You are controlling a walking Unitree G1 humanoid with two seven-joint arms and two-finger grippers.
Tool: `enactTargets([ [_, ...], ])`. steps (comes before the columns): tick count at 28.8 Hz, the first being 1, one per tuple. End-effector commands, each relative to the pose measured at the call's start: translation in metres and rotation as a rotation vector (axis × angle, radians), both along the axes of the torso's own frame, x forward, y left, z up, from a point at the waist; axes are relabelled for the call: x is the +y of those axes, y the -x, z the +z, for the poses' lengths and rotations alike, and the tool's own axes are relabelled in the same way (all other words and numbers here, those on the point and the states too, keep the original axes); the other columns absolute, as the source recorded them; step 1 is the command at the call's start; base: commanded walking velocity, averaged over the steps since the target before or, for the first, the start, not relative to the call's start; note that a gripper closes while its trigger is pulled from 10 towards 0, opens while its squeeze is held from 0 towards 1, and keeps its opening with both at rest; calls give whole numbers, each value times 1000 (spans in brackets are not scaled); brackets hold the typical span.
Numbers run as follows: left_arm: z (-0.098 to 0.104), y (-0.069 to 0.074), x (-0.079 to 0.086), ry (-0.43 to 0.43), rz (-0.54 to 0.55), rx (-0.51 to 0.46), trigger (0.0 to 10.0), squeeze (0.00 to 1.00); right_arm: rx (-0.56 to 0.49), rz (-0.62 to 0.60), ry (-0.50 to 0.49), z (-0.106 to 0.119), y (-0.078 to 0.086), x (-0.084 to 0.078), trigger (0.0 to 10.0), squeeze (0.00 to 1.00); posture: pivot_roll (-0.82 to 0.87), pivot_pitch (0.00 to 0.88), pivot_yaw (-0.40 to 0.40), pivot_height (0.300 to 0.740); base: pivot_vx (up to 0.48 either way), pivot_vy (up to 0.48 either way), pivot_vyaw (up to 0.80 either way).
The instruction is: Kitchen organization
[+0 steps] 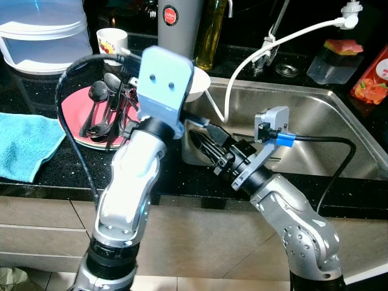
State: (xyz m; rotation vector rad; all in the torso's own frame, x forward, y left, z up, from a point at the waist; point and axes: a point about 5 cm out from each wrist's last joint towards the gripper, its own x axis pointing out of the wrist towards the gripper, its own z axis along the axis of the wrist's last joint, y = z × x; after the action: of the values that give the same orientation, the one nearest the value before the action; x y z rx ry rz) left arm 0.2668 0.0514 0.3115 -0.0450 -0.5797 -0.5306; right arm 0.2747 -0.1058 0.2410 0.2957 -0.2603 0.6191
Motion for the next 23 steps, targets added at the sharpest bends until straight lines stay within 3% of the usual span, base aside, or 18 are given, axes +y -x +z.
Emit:
enactTargets([
  [1, -3, 6, -11, 46, -156, 70, 10000, 0, 14, -196, -36, 0, -13, -25, 10000, 0, 178, 55, -91, 740, 0, 0, 0],
  [3, -5, 9, -16, 52, -226, 107, 10000, 0, 16, -279, -46, 1, -17, -35, 10000, 0, 178, 52, -92, 740, 0, 0, 0],
  [5, -18, -2, -16, 34, -184, 229, 10000, 0, 21, -360, -49, 0, -21, -44, 10000, 0, 177, 51, -92, 740, 0, 0, 0],
  [6, -18, -2, -16, 34, -184, 229, 10000, 0, 21, -360, -49, 0, -21, -44, 10000, 0, 177, 51, -92, 740, 0, 0, 0],
  [8, -36, -18, -8, 17, -83, 377, 10000, 0, 26, -415, -53, 0, -23, -50, 10000, 0, 177, 48, -92, 740, 0, 0, 0],
  [9, -36, -18, -8, 17, -83, 377, 10000, 0, 26, -415, -53, 0, -23, -50, 10000, 0, 177, 48, -92, 740, 0, 0, 0],
  [10, -49, -29, 0, 0, -6, 477, 10000, 59, 32, -465, -65, 0, -25, -56, 10000, 0, 179, 47, -92, 740, 0, 0, 0],
  [11, -49, -29, 0, 0, -6, 477, 10000, 59, 32, -465, -65, 0, -25, -56, 10000, 0, 179, 47, -92, 740, 0, 0, 0],
  [12, -50, -30, 2, -4, 5, 489, 10000, 933, 36, -486, -70, -1, -25, -59, 10000, 0, 180, 47, -91, 740, 0, 0, 0],
  [13, -50, -29, 2, -4, -3, 487, 10000, 1000, 39, -502, -77, -1, -26, -60, 10000, 0, 180, 47, -91, 740, 0, 0, 0],
  [17, -48, -27, 2, -12, -16, 478, 10000, 1000, 41, -522, -88, -2, -27, -61, 10000, 0, 183, 43, -89, 740, 0, 0, 0],
  [23, -38, -26, 6, -111, 96, 394, 10000, 1000, 40, -524, -93, -3, -28, -59, 10000, 0, 200, 47, -85, 740, 0, 0, 0],
])
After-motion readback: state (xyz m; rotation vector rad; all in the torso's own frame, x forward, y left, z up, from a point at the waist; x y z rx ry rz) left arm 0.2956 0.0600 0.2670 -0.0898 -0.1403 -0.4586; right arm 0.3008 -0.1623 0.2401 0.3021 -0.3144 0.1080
